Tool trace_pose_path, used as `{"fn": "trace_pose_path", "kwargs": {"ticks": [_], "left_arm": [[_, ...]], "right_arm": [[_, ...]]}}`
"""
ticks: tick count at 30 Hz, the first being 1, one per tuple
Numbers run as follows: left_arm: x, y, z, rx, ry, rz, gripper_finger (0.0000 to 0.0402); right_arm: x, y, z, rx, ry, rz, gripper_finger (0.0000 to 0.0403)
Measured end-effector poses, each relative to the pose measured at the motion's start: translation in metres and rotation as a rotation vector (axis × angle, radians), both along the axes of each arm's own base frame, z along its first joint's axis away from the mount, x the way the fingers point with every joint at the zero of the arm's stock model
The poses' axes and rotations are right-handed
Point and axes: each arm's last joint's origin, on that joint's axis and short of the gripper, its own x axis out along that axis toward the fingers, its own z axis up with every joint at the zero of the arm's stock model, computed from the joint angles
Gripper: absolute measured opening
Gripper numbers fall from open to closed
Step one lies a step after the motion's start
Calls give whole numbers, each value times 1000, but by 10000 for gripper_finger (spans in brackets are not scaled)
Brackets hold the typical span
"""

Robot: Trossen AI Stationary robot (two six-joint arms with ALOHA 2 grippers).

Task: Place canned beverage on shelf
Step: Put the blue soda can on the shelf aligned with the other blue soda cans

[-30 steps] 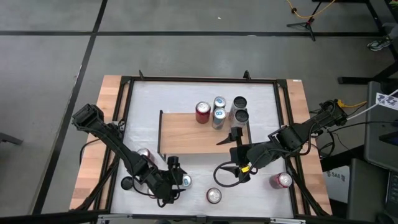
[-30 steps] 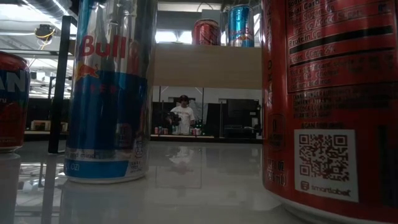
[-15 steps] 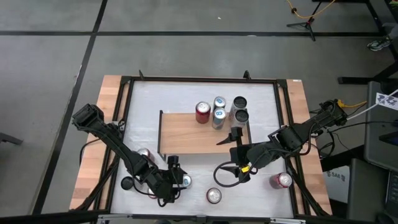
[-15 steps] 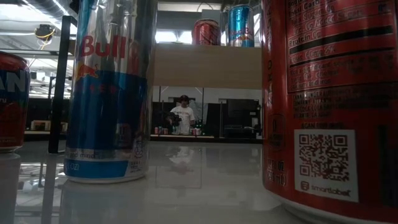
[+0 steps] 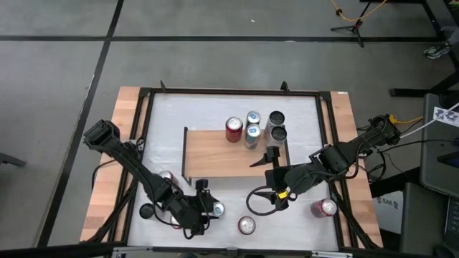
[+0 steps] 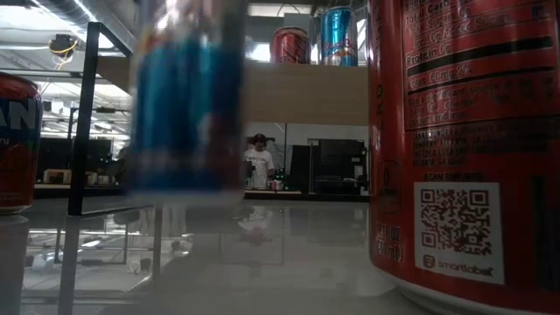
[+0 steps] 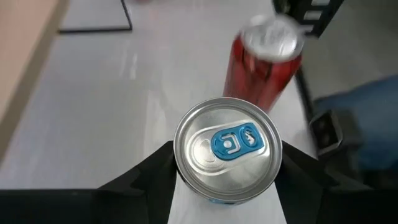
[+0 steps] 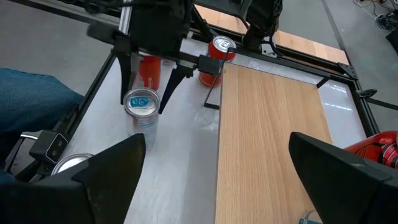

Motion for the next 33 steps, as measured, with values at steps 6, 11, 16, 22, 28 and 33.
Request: {"fn": "trace_pose_path", "kwargs": {"ticks": [6,11,16,22,28,33], "left_arm": [[12,3,32,-12,-24,22,206],[22,15,64,-6,-19,64,206],[32,36,96,-6,-22,126,206],[42,67,127,47,-42,167,206],[53,97,142,94,-75,208,206],[58,119,141,112,-53,251,206]], "right_arm": [[0,0,0,0,0,0,386],[0,0,0,0,0,0,386],[0,0,0,0,0,0,386],[0,0,0,0,0,0,386],[0,0,0,0,0,-1,386],[0,0,0,0,0,0,386]]}}
